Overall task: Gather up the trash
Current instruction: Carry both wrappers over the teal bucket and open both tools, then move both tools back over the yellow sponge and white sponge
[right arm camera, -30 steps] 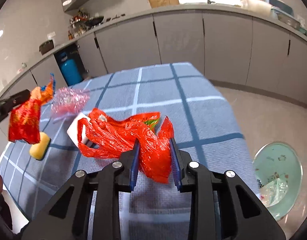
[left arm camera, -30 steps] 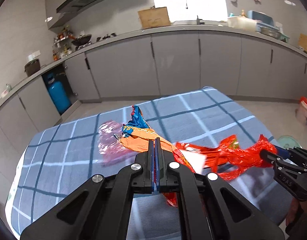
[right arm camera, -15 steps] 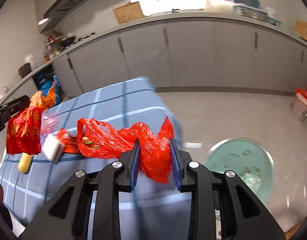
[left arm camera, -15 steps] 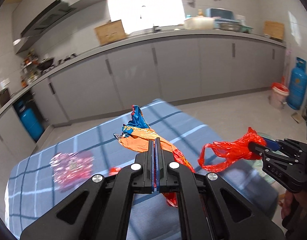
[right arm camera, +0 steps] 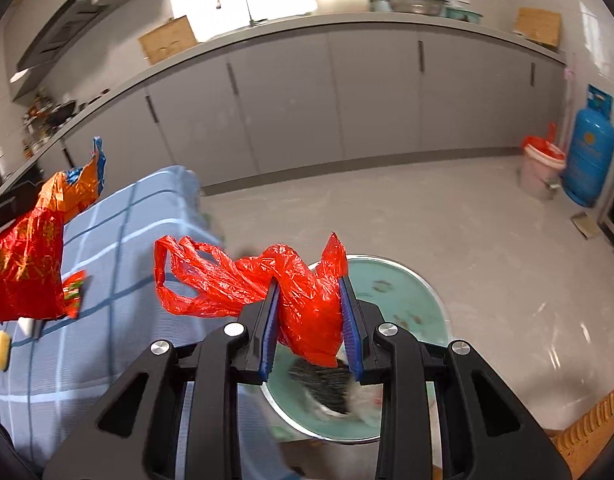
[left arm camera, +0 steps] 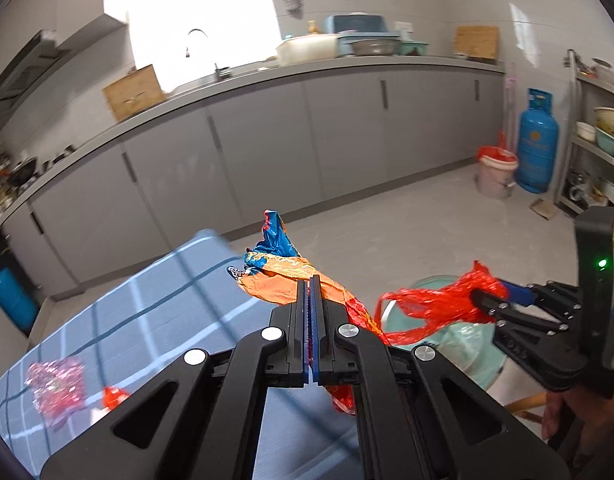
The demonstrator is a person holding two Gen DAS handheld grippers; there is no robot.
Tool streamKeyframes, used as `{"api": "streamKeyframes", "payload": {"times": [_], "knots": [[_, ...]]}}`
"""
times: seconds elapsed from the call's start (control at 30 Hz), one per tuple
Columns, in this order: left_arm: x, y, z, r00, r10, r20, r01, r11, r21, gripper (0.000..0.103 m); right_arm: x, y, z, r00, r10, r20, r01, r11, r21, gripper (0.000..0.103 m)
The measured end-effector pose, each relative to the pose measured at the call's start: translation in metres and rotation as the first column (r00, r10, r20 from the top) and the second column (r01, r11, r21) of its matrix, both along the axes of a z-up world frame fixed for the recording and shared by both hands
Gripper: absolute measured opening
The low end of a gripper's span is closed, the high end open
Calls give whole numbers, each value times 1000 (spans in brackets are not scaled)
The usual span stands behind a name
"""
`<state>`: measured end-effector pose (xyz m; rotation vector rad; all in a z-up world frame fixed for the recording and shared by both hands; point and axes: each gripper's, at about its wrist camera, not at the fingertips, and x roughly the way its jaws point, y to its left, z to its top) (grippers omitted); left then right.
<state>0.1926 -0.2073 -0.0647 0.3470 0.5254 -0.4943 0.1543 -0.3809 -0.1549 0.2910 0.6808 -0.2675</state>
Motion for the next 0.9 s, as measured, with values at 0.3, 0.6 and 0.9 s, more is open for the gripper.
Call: {"api": "streamKeyframes", "payload": {"times": [0.3,0.6,0.9], "knots": [[-2,-56,-24,996,-77,-47,76,997,-26,2,-5,-39,-25,997,-75,-34,76,997,6,30],[1,-93,-48,982,-148,-117,145,989,-37,2,0,-61,-46,993,-105,-55,107,994,27,31],[9,-103,-71,978,-156,-141,154,988,-25,48,3,-70,-63,992,-119,-49,121,991,48,63]]}}
